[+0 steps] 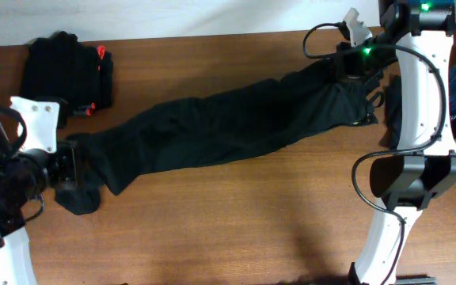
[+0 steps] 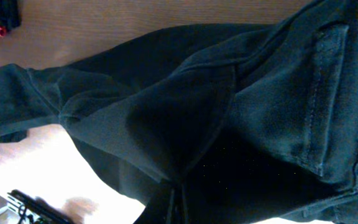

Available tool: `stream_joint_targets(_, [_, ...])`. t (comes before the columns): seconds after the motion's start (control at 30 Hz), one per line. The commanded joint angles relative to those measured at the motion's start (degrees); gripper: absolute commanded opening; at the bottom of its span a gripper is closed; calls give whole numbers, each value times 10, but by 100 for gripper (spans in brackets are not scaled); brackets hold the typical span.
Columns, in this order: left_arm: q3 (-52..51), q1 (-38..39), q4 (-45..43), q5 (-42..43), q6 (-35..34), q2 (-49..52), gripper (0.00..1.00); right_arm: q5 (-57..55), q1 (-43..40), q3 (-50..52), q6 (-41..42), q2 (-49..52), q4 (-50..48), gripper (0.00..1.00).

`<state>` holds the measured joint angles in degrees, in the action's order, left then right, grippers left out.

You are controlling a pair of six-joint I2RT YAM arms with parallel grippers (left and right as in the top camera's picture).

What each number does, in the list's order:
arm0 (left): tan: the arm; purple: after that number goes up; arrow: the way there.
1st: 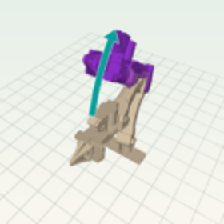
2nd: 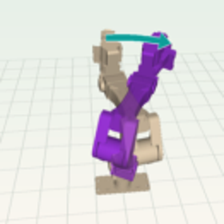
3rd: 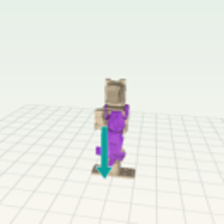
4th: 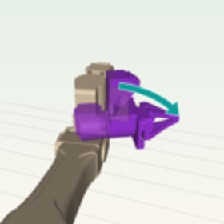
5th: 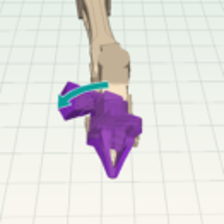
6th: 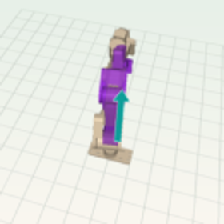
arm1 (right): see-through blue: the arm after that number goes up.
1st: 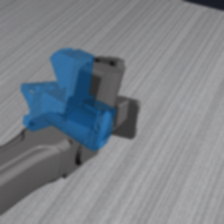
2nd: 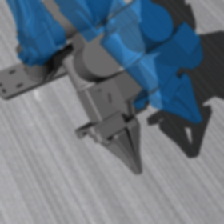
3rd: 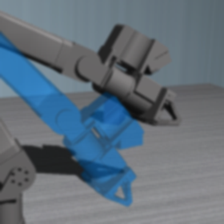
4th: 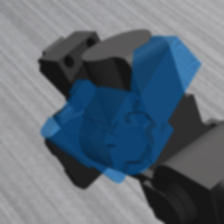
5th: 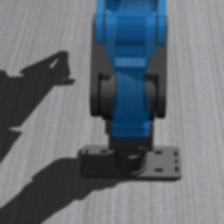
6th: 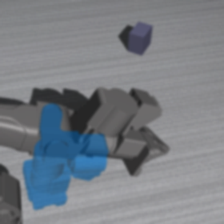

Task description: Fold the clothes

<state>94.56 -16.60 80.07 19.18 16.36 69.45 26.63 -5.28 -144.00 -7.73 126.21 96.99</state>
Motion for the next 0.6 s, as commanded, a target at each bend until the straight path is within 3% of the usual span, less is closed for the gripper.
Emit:
stream_joint_targets(0.0, [12, 1, 19, 38, -25, -3, 0, -14, -1, -12, 19, -64, 4, 4])
stream_joint_targets(0.2, [11, 1, 59, 37, -31, -3, 1, -85, -1, 17, 40, -148, 4, 4])
stream_joint_targets(0.57, [-27, 1, 59, 35, -52, -3, 0, -94, -1, 257, 40, -304, 3, 4])
